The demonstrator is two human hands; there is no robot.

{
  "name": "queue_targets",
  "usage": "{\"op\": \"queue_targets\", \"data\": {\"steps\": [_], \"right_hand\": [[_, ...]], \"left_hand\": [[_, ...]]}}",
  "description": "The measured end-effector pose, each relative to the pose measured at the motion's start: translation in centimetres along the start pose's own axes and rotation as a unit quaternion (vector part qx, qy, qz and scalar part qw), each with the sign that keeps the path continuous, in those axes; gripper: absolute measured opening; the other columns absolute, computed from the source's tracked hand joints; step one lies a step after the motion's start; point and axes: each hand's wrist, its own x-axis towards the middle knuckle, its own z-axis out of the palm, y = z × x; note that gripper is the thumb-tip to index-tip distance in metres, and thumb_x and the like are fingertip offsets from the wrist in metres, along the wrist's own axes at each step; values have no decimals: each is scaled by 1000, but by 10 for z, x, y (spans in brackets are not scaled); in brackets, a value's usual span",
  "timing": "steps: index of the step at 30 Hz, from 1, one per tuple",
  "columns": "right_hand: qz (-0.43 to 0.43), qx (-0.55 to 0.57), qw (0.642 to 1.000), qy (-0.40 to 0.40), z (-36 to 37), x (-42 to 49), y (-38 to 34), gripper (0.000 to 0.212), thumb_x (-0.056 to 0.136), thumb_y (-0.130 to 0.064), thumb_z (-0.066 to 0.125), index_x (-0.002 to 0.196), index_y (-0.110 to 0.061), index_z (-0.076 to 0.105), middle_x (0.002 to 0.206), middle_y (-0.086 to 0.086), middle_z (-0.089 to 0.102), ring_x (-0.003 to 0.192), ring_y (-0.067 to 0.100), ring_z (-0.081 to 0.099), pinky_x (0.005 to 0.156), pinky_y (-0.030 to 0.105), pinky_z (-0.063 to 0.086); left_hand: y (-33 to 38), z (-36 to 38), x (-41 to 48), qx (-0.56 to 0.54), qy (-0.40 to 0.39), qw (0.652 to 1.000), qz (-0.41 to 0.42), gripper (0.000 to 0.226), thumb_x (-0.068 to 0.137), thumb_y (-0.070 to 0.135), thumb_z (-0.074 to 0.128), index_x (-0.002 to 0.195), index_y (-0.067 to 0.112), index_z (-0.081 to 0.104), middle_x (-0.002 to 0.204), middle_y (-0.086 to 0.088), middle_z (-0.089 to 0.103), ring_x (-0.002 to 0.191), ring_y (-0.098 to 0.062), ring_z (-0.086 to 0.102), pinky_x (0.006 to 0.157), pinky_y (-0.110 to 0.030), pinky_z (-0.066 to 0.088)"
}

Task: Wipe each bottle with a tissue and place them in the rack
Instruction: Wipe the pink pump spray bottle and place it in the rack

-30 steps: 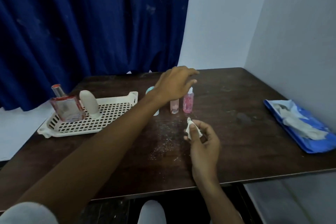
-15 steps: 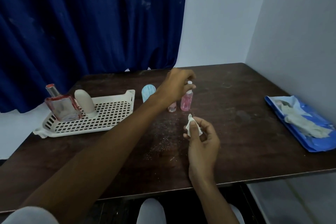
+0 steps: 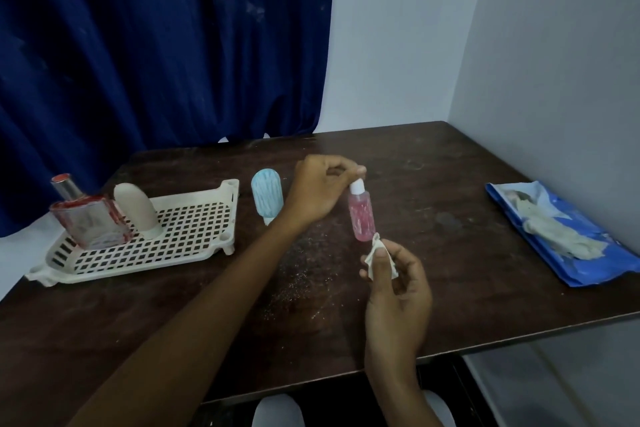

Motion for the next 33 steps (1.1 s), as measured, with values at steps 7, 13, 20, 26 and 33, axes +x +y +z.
{"op": "queue_targets", "data": {"steps": [7,13,20,26,33], "right_hand": [[-89,-143,985,-44,-33,28,-26,6,93,-23,66,97,-26,71,92,-12,74,84,4,69,73,21,54],[-104,-220,965,-103,-28,48,-27,7,92,-26,66,96,-29,72,88,-20,72,81,-1,68,68,12,51],[-127,-242,954,-123,-19,53,-16,8,94,-23,66,97,-28,72,88,-16,73,82,3,70,70,19,54],[-122,-236,958,-106,-17,53,-10,8,94,-26,65,100,-27,71,90,-12,74,82,6,70,73,28,57],[-235,-306,915,-122,-21,49,-15,15,95,-14,66,106,-21,73,99,-14,69,94,-1,65,75,10,48]], "left_hand": [[-5,11,-15,-210,-115,969,-67,22,97,15,61,104,-4,71,97,-13,76,91,-24,74,84,-29,58],[-15,20,-22,-319,-101,936,-114,24,98,18,59,103,-4,68,95,-14,75,87,-23,73,79,-29,59],[-11,37,-30,-357,-42,923,-141,25,93,28,64,100,6,72,89,-6,74,83,-16,71,83,-36,58],[-8,44,-40,-396,-65,901,-167,34,101,31,52,108,4,72,97,-7,71,93,-15,65,91,-35,53],[-7,37,-44,-398,-57,896,-190,30,99,29,56,105,4,71,93,-11,76,85,-20,73,79,-30,59]]}}
